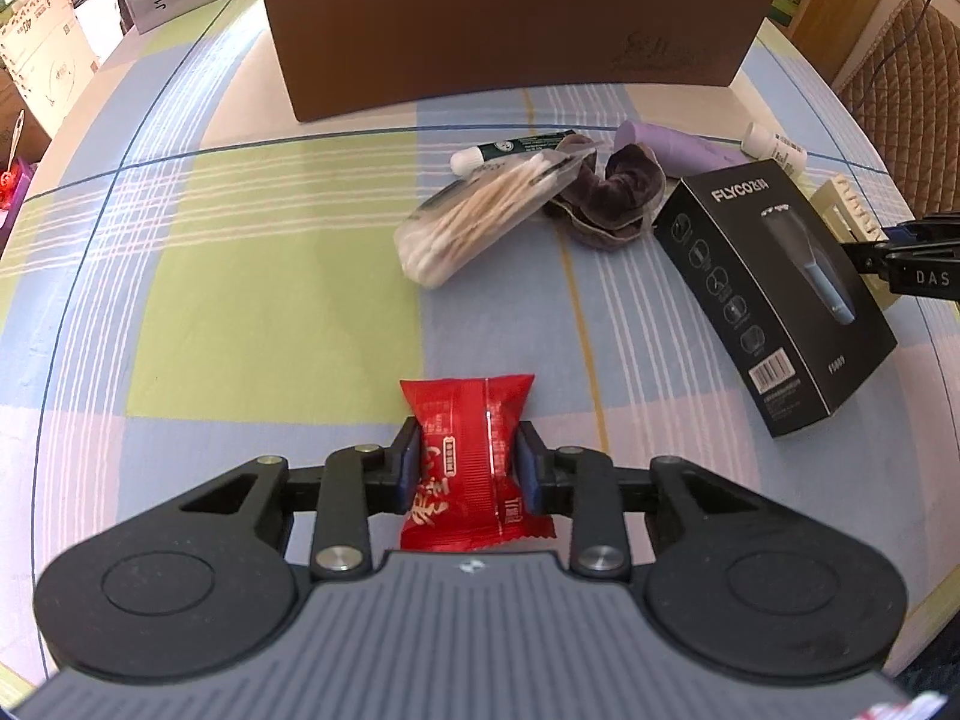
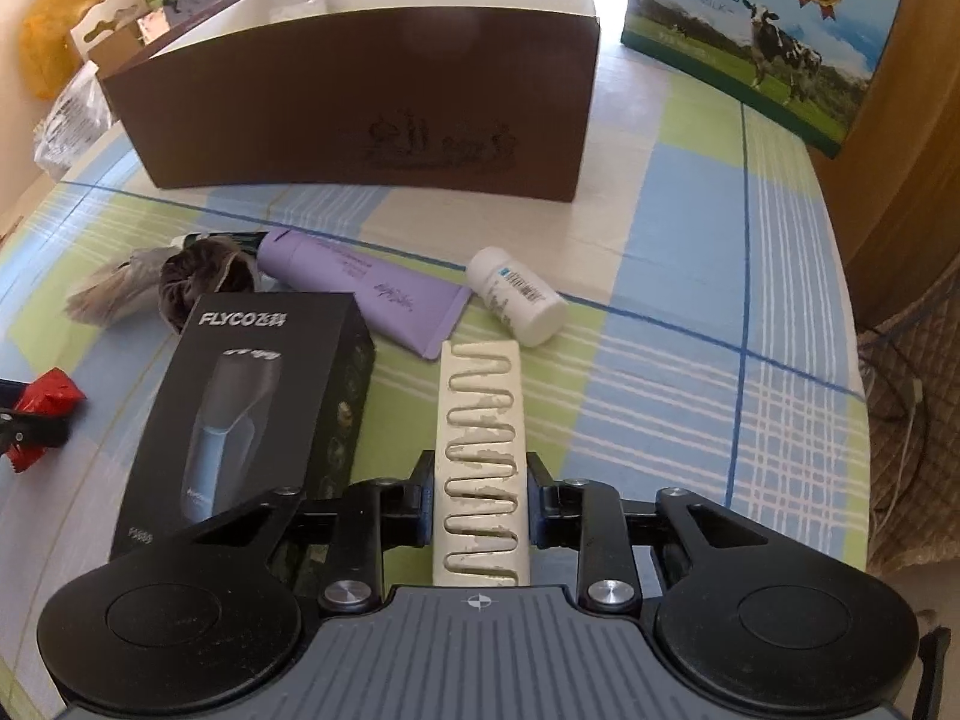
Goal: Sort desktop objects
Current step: 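Grasp the red snack packet with the left tool while the right tool grasps the cream plastic rack, then carry the red packet and cream rack with both tools over the brown box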
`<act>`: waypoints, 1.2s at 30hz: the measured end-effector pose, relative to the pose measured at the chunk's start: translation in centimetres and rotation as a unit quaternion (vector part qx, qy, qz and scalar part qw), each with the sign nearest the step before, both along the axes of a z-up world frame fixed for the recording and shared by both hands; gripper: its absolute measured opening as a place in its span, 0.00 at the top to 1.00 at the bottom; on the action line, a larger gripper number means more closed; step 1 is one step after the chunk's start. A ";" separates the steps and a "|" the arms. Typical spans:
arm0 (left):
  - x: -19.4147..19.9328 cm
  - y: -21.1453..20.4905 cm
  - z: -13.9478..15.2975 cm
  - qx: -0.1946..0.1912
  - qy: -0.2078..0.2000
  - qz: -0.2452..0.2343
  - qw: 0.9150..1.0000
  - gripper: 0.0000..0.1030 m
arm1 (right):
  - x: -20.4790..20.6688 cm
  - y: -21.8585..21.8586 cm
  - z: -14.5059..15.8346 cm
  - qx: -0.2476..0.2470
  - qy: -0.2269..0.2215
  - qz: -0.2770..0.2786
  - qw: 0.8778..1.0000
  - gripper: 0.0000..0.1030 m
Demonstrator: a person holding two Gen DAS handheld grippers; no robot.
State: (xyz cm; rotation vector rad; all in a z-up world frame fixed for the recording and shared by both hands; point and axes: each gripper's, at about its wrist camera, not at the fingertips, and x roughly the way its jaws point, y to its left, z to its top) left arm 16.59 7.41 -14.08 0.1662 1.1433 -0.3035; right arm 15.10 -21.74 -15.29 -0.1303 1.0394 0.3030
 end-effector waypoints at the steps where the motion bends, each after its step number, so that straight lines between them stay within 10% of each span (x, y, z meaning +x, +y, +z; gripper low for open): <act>1: -0.1 0.0 0.0 0.002 -0.001 -0.001 1.000 0.74 | -0.2 0.0 0.0 0.002 0.001 -0.001 1.000 0.75; 11: -1.1 -0.3 0.9 -0.016 -0.002 0.000 1.000 0.75 | -1.0 0.1 2.0 0.025 -0.012 -0.006 1.000 0.75; 36: 6.5 -0.5 12.6 -0.088 -0.154 0.003 0.984 0.75 | 5.8 2.8 12.4 0.132 -0.105 0.041 0.985 0.75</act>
